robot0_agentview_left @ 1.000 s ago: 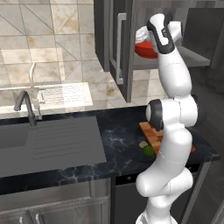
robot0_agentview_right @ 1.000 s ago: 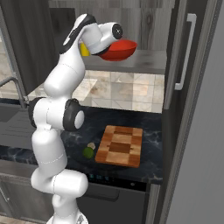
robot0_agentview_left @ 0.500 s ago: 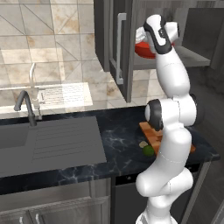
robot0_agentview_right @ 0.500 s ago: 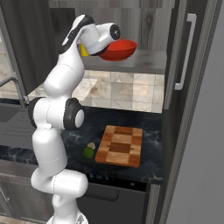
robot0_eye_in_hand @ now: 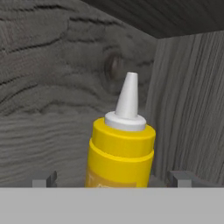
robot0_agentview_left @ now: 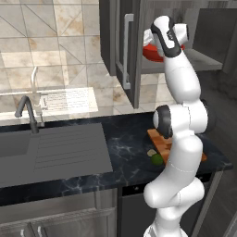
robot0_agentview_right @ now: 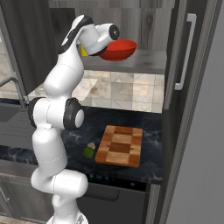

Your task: Open the cabinet. Place the bowl and condiment on the counter. Then place the lime and garlic on the cutting board.

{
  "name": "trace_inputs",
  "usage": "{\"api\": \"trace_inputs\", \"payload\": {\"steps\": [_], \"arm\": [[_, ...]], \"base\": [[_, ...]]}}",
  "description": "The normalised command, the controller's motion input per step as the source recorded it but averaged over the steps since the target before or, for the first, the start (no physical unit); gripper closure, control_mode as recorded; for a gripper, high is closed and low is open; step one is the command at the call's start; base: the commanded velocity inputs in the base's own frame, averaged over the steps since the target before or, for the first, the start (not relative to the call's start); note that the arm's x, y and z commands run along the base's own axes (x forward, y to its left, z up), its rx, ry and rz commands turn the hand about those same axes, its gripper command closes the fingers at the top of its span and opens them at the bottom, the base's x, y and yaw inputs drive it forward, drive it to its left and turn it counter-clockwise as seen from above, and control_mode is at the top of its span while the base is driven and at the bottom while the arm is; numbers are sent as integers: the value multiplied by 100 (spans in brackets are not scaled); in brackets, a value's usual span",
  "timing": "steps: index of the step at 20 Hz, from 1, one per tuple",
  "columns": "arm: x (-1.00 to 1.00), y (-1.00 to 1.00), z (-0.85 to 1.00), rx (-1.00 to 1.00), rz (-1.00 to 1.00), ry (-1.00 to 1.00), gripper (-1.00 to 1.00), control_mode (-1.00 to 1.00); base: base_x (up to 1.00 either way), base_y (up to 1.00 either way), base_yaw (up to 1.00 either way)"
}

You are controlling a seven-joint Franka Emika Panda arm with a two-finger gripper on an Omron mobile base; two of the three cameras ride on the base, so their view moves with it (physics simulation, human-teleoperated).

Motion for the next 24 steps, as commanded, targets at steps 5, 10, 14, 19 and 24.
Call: {"api": "trace_inputs", "payload": {"steps": [5,10,14,19,24], "arm": [[0,1,-3,0,0,0,-100,-100],[0,0,-1,0,0,0,-100,-100],[2,0,0,0,0,0,-100,-100],[9,0,0,0,0,0,-100,-100],[5,0,0,0,0,0,-100,-100]], "base": [[0,0,0],[0,0,0],[0,0,0],[0,0,0],[0,0,0]]}}
